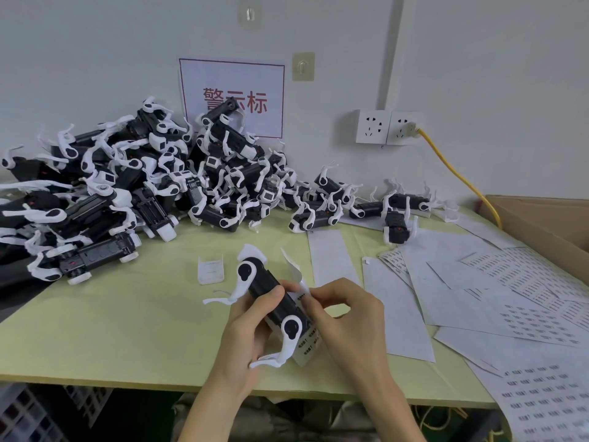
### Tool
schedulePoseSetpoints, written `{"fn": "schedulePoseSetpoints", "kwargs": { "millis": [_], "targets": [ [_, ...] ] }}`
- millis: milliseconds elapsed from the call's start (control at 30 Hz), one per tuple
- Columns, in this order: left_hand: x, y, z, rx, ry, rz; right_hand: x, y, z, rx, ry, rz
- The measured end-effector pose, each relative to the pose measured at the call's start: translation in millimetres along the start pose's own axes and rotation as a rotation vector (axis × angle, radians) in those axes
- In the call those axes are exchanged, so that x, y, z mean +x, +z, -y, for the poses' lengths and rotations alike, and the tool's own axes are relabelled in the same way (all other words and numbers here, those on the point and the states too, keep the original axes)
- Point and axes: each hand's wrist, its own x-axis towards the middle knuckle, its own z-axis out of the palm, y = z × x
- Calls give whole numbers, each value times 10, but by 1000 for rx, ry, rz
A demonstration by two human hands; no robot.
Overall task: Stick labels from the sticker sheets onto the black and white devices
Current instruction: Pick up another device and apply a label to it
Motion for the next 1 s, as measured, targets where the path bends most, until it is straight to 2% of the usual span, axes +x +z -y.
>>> {"fn": "schedulePoseSetpoints", "kwargs": {
  "millis": [267,600,900,1000],
  "targets": [
    [-35,-6,-25,-56,-62,1,-2,3,-8,-18,-41,-1],
    [-51,-15,-56,-130,-17,5,29,7,0,-1,-5,27],
    [-3,-37,0,-206,65,-119,24,-7,-23,60,35,24],
    [12,-15,14,-211,116,-224,9,-8,5,76,21,31]
  ]
}}
